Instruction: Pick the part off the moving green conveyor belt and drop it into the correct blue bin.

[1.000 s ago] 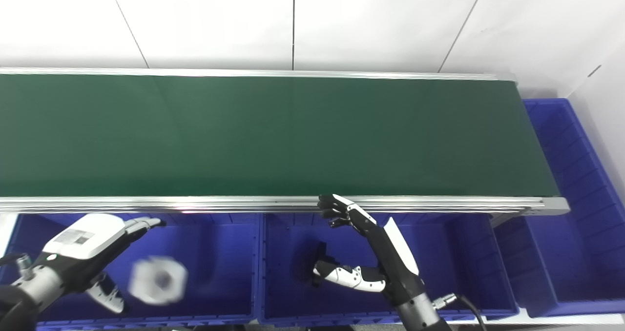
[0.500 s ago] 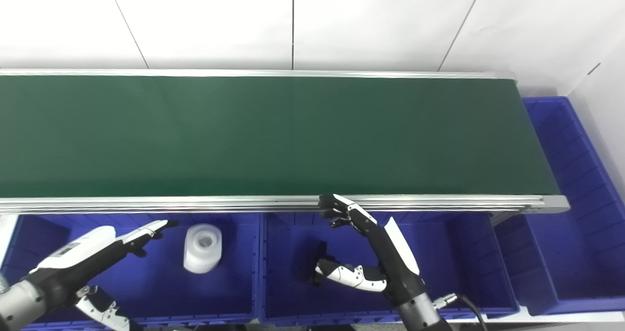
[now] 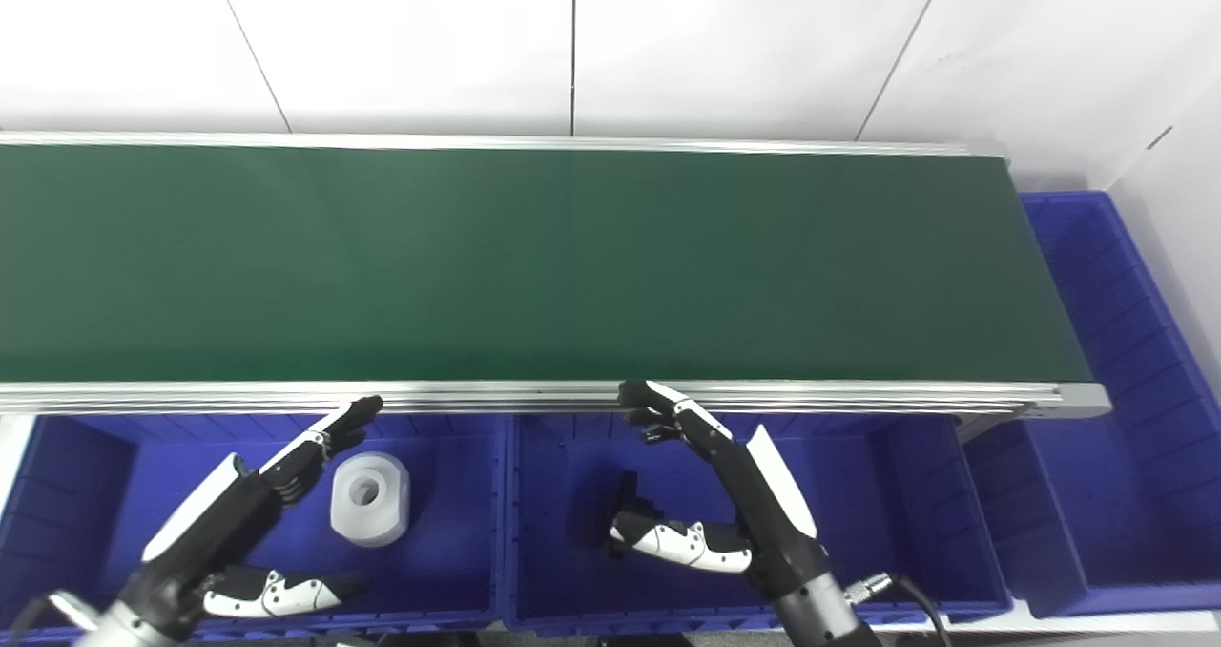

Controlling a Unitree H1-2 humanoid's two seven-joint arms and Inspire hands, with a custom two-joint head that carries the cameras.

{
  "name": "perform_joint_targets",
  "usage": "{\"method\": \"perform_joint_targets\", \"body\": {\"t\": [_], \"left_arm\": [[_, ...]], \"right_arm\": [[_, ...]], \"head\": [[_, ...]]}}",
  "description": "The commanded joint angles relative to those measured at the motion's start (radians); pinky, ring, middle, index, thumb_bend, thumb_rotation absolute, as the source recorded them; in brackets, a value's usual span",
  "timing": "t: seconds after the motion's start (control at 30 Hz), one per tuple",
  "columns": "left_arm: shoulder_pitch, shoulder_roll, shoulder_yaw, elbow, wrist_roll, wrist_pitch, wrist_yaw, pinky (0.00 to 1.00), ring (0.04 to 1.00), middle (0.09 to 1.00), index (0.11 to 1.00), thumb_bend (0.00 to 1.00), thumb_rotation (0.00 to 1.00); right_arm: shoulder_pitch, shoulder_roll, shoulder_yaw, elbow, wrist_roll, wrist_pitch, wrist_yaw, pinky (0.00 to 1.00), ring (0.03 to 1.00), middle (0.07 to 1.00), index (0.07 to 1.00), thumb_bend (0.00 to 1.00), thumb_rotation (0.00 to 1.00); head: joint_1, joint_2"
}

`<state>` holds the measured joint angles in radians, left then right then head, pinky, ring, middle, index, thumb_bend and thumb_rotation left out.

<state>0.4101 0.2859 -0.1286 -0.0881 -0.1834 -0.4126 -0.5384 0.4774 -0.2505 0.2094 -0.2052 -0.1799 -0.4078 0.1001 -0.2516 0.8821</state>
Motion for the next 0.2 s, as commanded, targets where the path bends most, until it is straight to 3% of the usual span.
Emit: {"method": "perform_joint_targets", "body": {"t": [0.0,0.07,0.17], "left_arm": [[-0.035,-0.014,0.027,0.021,-0.063,-0.057,-0.032,0.98,0.975,0.953,0.913,0.51,0.55],[-0.046,-0.046,0.064,0.063,-0.092,-0.057,-0.082,0.98,0.965,0.937,0.911,0.63,0.72],[-0.054,-0.076,0.105,0.087,-0.066,-0.057,-0.112,0.93,0.94,0.936,0.899,0.66,0.76]], "right_arm": [[-0.001,0.004,-0.01,-0.014,-0.005,-0.049,-0.009,0.69,0.769,0.818,0.842,0.7,0.48],[-0.001,0.007,-0.01,-0.013,-0.012,-0.048,-0.007,0.7,0.774,0.822,0.845,0.69,0.49],[-0.001,0.011,-0.007,-0.015,-0.004,-0.04,-0.002,0.71,0.783,0.829,0.852,0.71,0.49]], "head": [[0.002,0.001],[0.001,0.001],[0.0,0.001]]}}
